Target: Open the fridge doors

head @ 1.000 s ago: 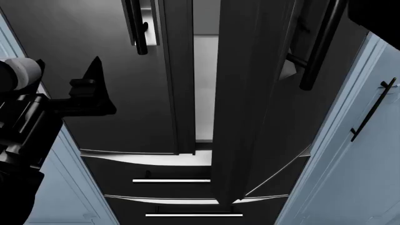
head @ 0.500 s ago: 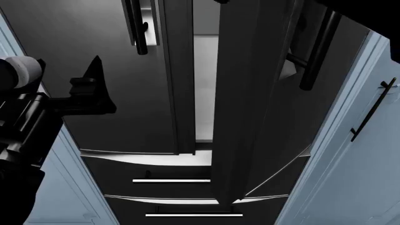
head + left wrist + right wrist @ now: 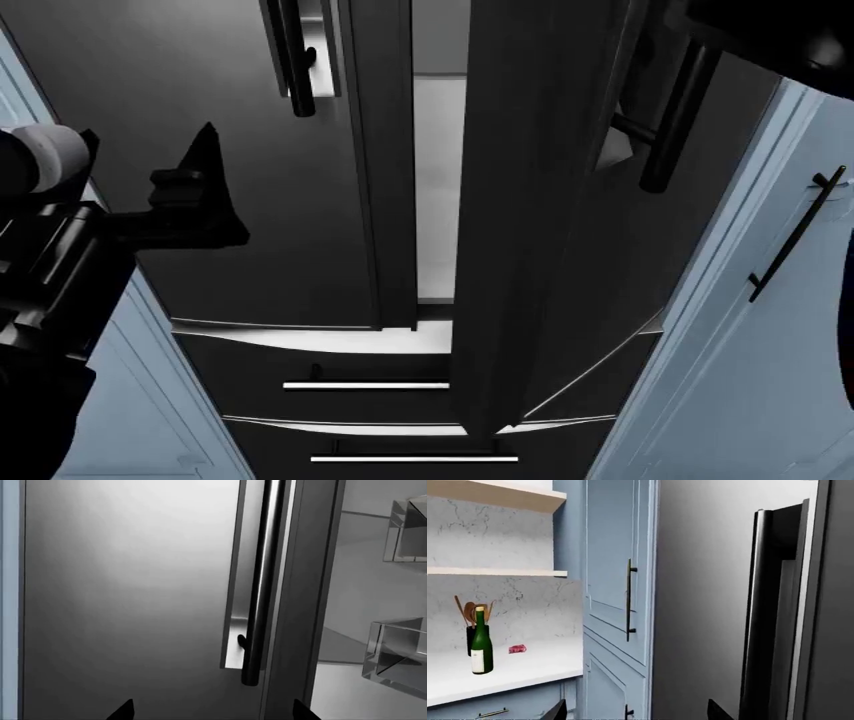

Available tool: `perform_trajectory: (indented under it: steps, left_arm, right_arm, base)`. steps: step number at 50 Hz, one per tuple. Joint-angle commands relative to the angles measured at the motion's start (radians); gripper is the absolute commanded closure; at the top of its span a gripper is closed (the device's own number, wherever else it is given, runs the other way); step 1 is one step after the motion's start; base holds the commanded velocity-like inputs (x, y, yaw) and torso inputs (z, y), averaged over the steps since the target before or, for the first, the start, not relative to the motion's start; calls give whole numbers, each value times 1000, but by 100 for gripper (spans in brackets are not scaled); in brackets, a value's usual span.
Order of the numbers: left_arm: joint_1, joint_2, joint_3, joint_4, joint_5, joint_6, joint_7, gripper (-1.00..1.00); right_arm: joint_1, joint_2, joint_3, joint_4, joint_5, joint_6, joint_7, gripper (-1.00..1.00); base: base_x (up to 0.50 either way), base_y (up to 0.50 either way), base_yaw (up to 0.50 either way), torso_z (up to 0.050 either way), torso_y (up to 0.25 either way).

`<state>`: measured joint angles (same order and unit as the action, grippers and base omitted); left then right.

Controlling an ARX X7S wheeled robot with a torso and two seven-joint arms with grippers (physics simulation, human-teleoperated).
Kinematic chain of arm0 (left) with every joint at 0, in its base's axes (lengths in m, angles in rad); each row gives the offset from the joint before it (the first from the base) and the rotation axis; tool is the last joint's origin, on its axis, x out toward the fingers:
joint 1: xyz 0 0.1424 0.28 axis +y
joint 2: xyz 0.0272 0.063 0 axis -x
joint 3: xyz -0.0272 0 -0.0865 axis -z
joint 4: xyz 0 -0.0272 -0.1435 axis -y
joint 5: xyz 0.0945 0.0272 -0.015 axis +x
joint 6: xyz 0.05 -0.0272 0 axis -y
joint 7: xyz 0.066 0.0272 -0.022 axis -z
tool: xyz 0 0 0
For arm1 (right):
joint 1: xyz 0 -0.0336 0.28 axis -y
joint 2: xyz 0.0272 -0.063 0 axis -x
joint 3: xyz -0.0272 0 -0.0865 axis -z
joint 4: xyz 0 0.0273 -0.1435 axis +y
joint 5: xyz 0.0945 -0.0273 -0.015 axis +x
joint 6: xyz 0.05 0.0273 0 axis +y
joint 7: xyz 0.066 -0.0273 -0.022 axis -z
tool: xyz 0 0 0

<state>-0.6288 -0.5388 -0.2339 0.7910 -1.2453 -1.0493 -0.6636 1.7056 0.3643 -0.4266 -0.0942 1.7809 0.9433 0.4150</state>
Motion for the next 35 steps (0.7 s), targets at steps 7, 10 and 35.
perform_trajectory:
  steps: [7, 10, 35]
  left_arm:
    - [7, -5, 0, 2, -12, 8, -7, -100]
    - [8, -6, 1, 1, -14, 9, -8, -100]
    - [10, -10, 1, -12, -24, 24, -16, -100]
  right_arm:
    - [84, -110, -75, 177, -81, -11, -52, -100]
    - [103, -129, -88, 223, -101, -15, -72, -100]
    - [265, -310, -159, 676, -196, -104, -104, -100]
  base:
    - [0, 0, 0, 0, 0]
    - [0, 0, 0, 0, 0]
    - [0, 0, 0, 0, 0]
